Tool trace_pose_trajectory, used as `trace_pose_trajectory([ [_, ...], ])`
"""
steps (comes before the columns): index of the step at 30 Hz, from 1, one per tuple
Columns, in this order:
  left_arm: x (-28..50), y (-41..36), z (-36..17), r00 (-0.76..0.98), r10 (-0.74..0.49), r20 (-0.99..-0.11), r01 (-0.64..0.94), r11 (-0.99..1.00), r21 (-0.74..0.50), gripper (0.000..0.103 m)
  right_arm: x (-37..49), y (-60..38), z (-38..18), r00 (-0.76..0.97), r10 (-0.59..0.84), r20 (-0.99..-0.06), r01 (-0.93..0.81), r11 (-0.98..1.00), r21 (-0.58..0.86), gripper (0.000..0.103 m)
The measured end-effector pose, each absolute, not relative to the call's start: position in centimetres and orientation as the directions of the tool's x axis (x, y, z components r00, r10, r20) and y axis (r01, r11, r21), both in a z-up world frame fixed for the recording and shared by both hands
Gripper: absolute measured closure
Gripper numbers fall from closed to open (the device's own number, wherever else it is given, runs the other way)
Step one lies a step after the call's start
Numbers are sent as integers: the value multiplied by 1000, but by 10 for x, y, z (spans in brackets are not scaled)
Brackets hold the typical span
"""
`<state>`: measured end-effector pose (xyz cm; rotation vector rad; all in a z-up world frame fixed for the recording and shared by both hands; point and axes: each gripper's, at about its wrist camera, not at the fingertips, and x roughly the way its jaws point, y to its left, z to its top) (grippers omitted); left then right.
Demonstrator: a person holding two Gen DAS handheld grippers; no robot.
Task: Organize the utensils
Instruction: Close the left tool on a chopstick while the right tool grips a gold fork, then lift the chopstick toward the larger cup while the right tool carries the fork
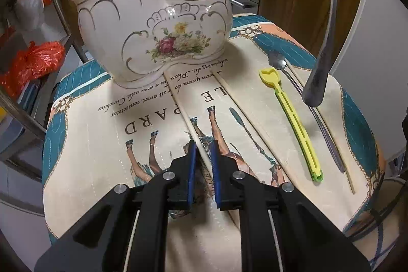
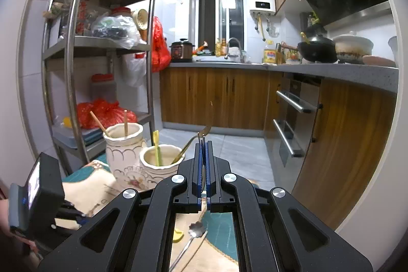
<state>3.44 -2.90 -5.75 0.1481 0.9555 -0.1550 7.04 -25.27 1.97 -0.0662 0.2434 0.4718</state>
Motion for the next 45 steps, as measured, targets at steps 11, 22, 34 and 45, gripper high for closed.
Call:
trace_pose_trajectory([
  [11, 37, -22, -59, 613, -134, -778, 210, 978, -4, 97, 64, -249, 24, 868, 445, -220, -458, 889, -6, 100],
  [22, 8, -10, -33, 638, -227, -736, 319, 948, -16, 98, 63, -247, 24, 870, 441, -222, -453, 891, -7, 100],
  [34, -2, -2, -47, 518, -184, -835, 442, 894, 77, 97, 62, -230, 20, 862, 451, -233, -469, 883, -29, 100],
  [45, 8, 1, -57, 473, -183, -862, 454, 889, 60, 86, 63, -222, 19, 860, 454, -234, -474, 880, -34, 100],
])
